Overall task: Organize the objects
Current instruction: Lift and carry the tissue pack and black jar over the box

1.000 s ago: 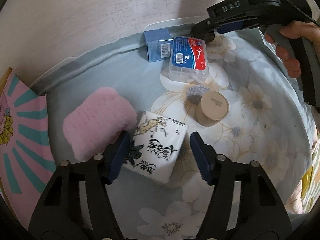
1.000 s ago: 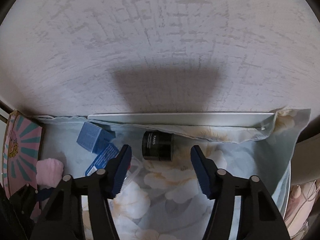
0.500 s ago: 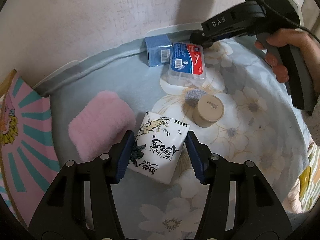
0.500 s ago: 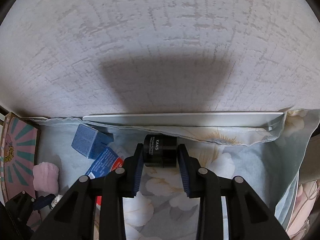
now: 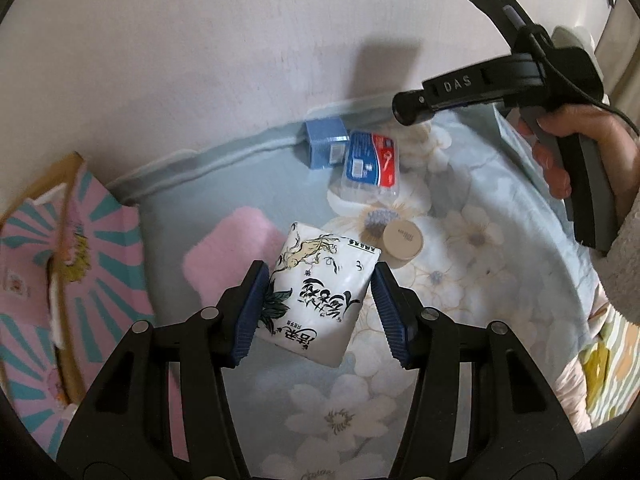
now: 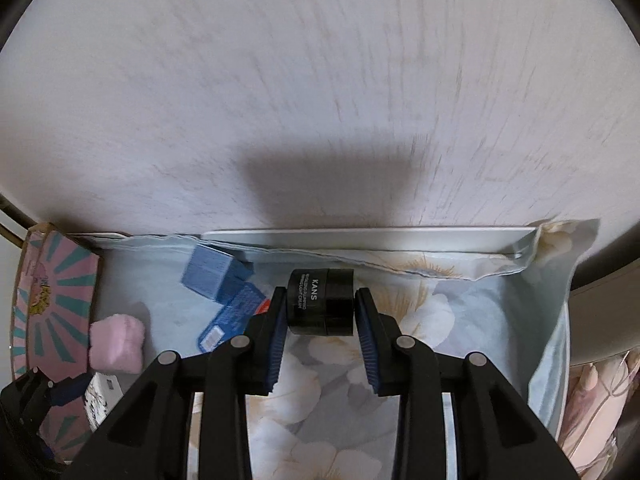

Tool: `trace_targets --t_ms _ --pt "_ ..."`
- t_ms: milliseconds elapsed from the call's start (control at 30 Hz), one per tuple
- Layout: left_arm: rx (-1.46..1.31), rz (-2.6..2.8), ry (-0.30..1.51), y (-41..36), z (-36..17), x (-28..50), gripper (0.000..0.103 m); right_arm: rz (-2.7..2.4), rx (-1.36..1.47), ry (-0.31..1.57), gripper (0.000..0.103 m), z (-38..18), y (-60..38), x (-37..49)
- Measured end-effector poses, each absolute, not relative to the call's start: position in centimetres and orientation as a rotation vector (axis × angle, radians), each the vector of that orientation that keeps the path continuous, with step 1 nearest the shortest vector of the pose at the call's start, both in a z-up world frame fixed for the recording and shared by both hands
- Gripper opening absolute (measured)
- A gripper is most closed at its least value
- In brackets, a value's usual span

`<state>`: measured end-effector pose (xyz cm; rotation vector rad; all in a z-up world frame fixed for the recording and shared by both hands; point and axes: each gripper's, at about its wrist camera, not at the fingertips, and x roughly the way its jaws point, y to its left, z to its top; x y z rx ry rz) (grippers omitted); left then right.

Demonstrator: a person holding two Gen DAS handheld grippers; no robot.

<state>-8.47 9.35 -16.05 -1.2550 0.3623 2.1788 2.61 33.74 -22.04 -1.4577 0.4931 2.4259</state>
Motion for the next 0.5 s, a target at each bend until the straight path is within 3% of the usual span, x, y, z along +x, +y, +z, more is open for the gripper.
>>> trace_targets --t_ms 500 --pt "-1.184 2.333 0.295 3.4 -7.6 -8.6 0.050 2.599 -1.431 0.327 0.031 -13.2 27.9 2.8"
